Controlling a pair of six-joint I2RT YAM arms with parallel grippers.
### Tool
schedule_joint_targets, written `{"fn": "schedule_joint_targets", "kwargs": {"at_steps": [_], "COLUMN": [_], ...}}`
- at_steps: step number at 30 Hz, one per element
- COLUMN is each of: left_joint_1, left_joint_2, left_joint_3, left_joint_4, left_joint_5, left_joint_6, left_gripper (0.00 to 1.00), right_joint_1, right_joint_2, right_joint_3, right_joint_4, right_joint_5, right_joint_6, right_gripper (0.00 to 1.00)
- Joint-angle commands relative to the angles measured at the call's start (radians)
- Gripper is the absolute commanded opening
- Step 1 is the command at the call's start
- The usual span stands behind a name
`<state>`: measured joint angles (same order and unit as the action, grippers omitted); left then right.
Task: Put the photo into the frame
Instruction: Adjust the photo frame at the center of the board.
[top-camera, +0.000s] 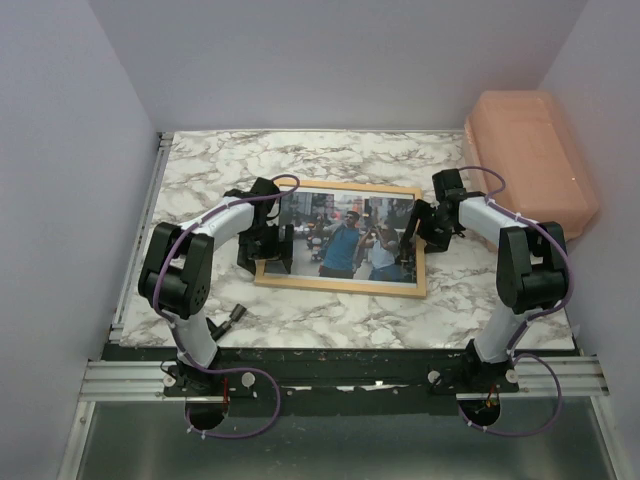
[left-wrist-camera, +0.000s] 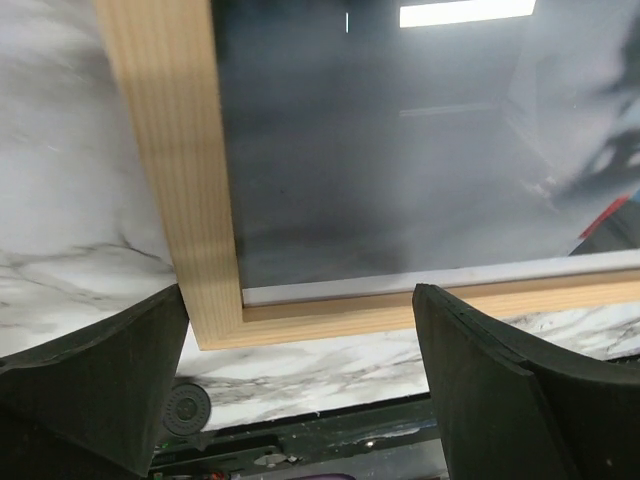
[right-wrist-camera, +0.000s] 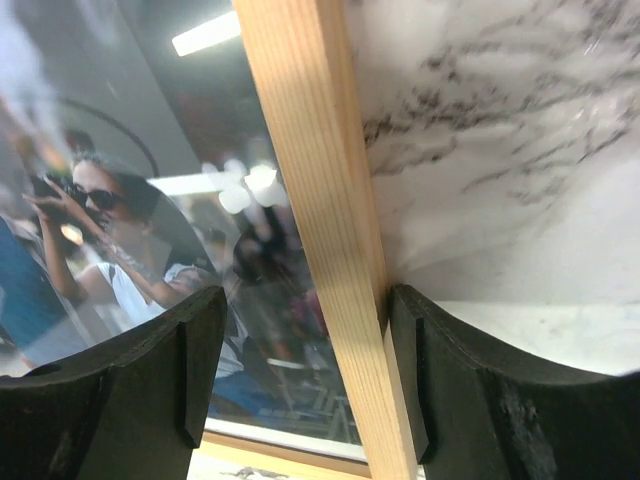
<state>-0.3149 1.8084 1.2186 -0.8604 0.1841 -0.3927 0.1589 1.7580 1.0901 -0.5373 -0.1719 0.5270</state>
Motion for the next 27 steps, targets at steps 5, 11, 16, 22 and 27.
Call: {"fn": "schedule_joint_targets", "kwargs": {"at_steps": [5,11,16,22,27], "left_joint_1": [-0.102,-0.102,-0.102,-0.099,-0.092], "left_joint_2": [-0.108,-0.128,-0.122,-0.139,-0.184], "left_joint_3": [-0.169,-0.200,-0.153,-0.120,-0.102], "left_joint_4": [0.132,0.161,0.134,0.106,0.072], "left_joint_5": [0.154,0.113,0.080,0.023,-0.069], "left_joint_6": [-0.125,-0.141,-0.132,-0.125,-0.126], "left_gripper": [0.92,0.93,0.95,0.98,0.98], "right_joint_1": [-0.004,-0.004,-0.004,-0.004,-0.004], "right_joint_2": [0.077,0.055,0.025,0.006,-0.022], "right_joint_3": [0.101,0.051,0.020,-0.002,0.002], "right_joint_4": [-0.025,-0.012,-0.006,-0.017,-0.036], "right_joint_5": [-0.045,-0.045,-0.058,-0.050,0.001], "right_joint_6": [-0.023,-0.023,-0.014,-0.019,-0.019], "right_gripper": [0.72,0.72,0.73,0.73,0.75]}}
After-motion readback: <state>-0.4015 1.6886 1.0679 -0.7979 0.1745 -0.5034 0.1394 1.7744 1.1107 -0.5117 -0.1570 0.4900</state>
